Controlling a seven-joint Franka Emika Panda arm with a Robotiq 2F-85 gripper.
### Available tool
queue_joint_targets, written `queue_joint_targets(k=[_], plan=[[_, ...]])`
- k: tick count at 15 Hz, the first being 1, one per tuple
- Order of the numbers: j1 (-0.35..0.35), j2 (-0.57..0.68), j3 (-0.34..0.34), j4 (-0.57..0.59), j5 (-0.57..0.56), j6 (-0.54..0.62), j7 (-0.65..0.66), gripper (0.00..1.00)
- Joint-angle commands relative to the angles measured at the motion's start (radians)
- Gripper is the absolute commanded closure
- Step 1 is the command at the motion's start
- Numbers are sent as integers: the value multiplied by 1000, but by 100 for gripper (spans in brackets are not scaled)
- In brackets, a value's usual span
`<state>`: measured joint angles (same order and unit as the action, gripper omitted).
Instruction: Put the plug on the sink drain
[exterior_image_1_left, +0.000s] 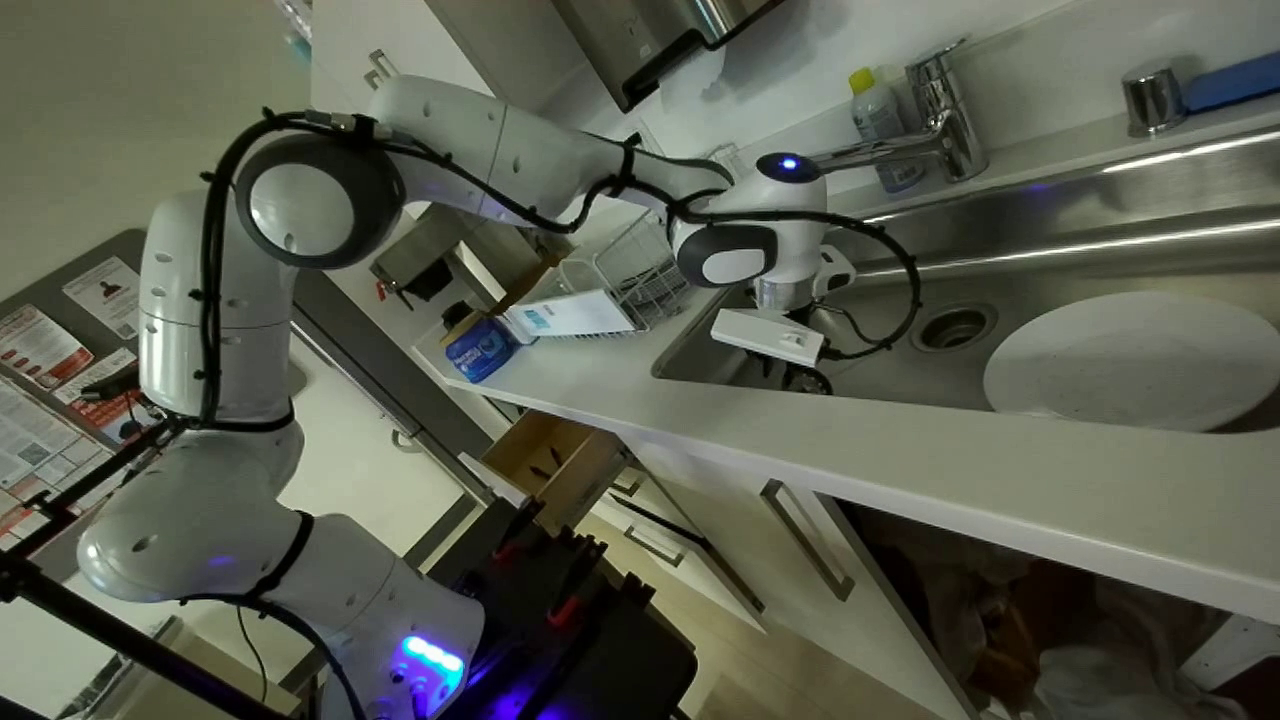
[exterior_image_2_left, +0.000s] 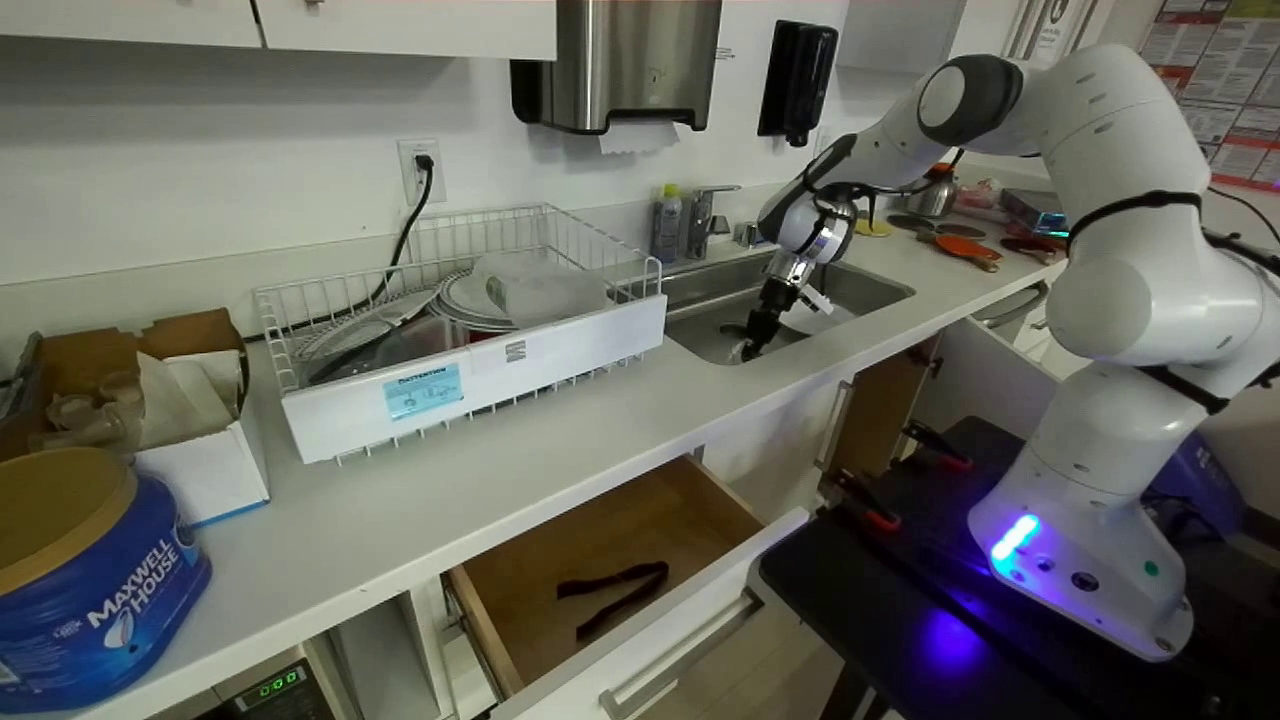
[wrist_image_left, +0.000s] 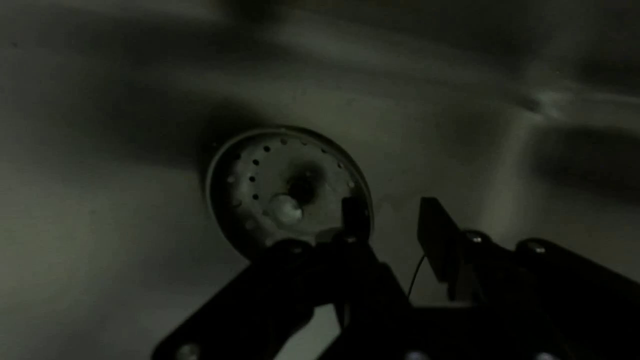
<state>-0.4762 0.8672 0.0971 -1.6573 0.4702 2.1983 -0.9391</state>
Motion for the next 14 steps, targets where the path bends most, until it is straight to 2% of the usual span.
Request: queue_joint_targets(k=[1,3,6,10,14], plan=[[-9,6,10,15,16,-28,0,97],[-10,6,9,17,15,-30,0,100],[-11,-9,0,19,8,-41,7,99],[4,-84,-25,-13,-14,37,-1,99],[23,-94,-46,41,-82,67,-18,98]])
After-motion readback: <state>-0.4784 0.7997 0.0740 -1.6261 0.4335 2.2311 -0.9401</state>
